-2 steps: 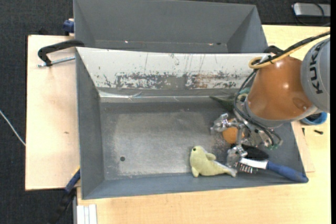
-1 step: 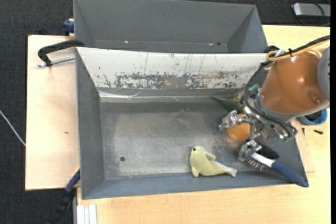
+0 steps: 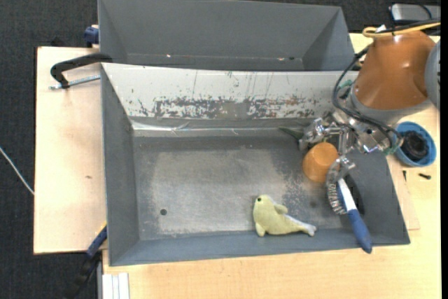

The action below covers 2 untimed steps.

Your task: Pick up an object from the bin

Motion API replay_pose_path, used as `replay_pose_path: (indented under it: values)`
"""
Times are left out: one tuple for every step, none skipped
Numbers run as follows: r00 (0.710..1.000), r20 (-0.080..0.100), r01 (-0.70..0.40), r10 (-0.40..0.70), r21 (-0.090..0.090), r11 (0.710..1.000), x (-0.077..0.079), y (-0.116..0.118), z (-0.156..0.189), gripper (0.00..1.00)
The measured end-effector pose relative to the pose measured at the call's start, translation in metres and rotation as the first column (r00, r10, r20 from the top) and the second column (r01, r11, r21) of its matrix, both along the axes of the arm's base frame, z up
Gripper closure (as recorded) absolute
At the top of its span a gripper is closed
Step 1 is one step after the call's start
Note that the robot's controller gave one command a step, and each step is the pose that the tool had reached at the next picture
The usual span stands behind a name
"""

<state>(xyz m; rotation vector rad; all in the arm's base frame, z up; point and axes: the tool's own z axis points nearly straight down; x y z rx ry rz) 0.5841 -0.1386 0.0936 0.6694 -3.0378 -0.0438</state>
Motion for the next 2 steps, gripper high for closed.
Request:
replay_pose_path:
  values:
    - [1.000,-0.003,-0.002,0.002,0.000,1.000,-0.002,0.000,-0.001,1.00]
    - [0.973,0.050,-0.224,0.225,-0.024,0.974,-0.007,0.050,0.175,1.00]
